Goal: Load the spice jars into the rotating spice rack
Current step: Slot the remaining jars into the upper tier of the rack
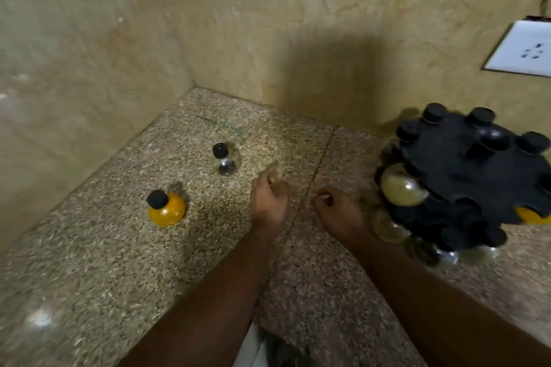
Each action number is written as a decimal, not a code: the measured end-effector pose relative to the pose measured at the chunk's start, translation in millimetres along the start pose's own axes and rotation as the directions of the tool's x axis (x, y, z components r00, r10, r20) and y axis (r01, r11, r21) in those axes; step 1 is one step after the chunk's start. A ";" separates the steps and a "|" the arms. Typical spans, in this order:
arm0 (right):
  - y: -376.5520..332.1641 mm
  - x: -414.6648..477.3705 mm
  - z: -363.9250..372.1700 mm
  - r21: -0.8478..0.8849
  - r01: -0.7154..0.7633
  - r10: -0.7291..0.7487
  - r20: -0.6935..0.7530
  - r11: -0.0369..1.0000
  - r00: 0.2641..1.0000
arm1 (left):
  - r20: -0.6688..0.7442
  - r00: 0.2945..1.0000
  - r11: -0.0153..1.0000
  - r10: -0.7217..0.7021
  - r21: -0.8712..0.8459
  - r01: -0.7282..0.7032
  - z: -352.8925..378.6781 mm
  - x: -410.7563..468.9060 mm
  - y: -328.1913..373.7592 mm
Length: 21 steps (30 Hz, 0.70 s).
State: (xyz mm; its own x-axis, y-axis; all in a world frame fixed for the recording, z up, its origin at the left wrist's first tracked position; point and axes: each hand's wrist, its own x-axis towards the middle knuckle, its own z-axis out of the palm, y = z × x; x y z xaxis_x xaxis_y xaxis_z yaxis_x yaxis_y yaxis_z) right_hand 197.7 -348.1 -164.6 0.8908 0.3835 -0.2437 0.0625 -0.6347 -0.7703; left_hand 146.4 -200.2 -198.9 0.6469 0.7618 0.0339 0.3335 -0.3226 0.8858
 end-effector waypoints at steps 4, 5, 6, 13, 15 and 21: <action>-25.5 33.4 39.2 -0.093 0.001 0.006 0.072 0.996 0.997 | -0.145 0.988 0.997 -0.054 0.041 0.061 -24.9 33.5 -22.3; -31.3 39.9 48.6 -0.120 0.018 -0.007 0.089 0.993 0.996 | -0.191 0.979 0.996 -0.070 0.034 0.077 -30.9 40.0 -27.0; -35.3 43.6 54.0 -0.151 0.038 -0.022 0.106 0.988 0.994 | -0.233 0.970 0.997 -0.065 0.025 0.073 -35.2 44.4 -29.8; -59.1 83.8 117.6 -0.525 0.166 0.007 0.312 0.834 0.950 | -0.286 0.957 0.985 -0.040 0.149 0.085 -63.9 101.7 -55.5; -59.1 90.3 129.8 -0.624 0.208 0.045 0.365 0.753 0.930 | -0.261 0.965 0.978 0.003 0.200 0.051 -65.8 115.2 -60.2; -58.2 103.7 148.3 -0.675 0.241 0.103 0.427 0.697 0.898 | -0.206 0.977 0.975 0.045 0.224 0.002 -68.9 139.4 -70.6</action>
State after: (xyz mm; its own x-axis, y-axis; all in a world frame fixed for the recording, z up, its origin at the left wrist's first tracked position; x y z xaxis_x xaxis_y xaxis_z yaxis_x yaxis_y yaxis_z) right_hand 219.7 -171.8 -232.4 0.6144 0.5660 -0.5497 0.5623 -0.8028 -0.1982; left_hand 165.8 -32.5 -224.8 0.5059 0.8460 0.1685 0.4802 -0.4385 0.7597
